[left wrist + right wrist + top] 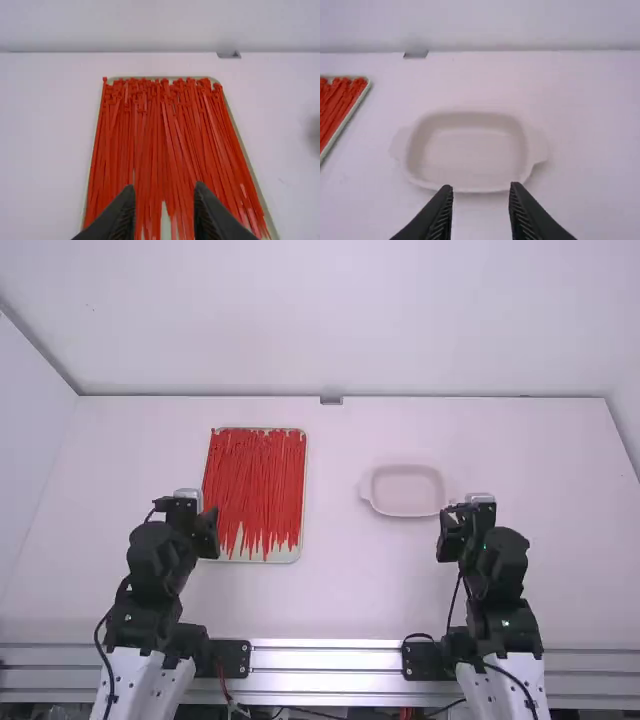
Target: Fasten the cable tie
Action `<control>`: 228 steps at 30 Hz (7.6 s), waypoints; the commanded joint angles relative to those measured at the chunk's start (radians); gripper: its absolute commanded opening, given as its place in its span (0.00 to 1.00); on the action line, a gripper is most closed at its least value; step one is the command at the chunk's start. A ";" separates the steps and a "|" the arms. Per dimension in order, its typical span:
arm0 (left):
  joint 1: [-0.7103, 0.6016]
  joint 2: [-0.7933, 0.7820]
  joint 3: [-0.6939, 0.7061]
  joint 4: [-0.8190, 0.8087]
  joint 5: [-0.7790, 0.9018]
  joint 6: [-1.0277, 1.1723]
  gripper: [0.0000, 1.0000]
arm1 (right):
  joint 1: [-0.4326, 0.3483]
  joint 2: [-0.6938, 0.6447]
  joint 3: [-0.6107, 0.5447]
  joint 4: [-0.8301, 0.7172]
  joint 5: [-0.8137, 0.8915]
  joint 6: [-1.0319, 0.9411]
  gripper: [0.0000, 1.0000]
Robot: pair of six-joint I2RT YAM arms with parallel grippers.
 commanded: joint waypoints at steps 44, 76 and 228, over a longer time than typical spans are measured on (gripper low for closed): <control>0.004 1.121 1.118 -0.631 0.111 -0.048 0.98 | 0.384 0.906 0.973 -0.577 0.055 0.116 0.99; 0.045 1.680 1.563 -0.726 0.025 -0.070 0.97 | 0.382 0.858 0.977 -0.583 0.056 0.098 0.99; 0.105 1.785 1.271 -0.112 -0.028 -0.164 0.02 | 0.373 0.859 0.977 -0.578 0.071 0.117 0.99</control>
